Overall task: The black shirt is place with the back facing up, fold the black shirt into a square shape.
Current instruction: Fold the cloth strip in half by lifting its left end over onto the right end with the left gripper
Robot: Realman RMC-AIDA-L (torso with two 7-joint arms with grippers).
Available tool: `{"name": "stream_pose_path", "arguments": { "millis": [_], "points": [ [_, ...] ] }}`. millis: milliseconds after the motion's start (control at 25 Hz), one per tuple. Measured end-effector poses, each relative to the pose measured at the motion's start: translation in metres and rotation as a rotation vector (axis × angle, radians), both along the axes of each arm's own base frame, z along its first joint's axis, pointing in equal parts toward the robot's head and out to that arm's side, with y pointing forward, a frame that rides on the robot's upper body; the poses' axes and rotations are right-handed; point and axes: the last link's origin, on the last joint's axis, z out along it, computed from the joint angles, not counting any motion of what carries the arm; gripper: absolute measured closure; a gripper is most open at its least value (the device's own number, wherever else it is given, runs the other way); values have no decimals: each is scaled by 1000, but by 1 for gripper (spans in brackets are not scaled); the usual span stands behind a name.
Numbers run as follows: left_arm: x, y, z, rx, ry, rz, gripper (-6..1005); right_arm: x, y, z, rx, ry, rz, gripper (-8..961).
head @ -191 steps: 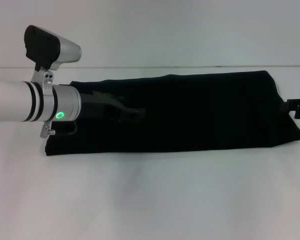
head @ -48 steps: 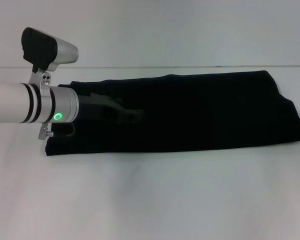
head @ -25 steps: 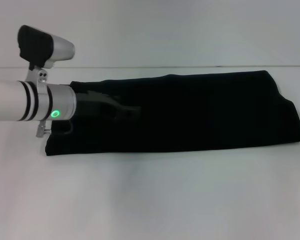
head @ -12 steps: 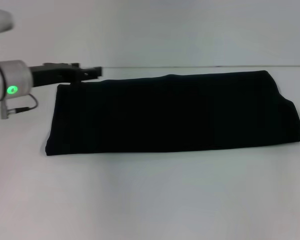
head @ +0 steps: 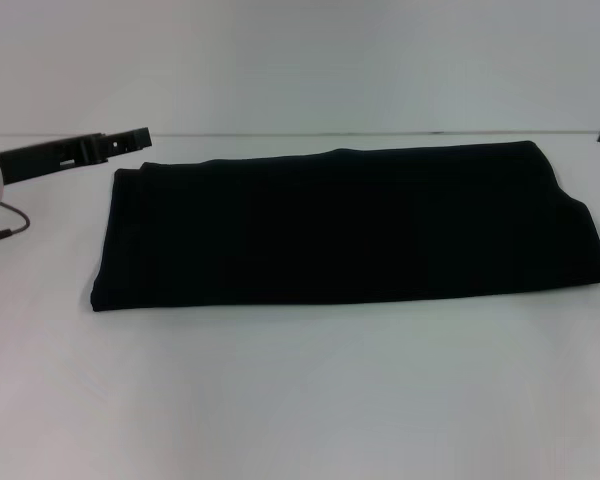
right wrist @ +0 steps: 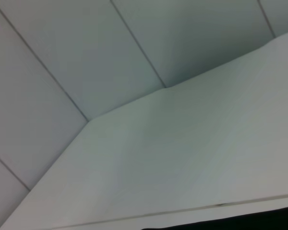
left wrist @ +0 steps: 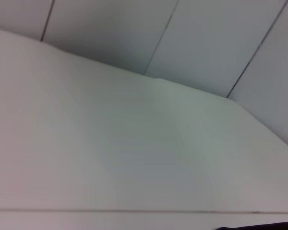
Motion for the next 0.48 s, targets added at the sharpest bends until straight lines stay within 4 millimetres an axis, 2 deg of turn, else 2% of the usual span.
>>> {"name": "stream_pose_path", "arguments": {
  "millis": [160,480],
  "points": [
    [-4,-7,-3,-72,-43,67,227,-8,3,-8,-22,2,28,244],
    [-17,-25,-9,-333,1,276,229,-23,9,-24,-85,27,63,248]
  ]
}}
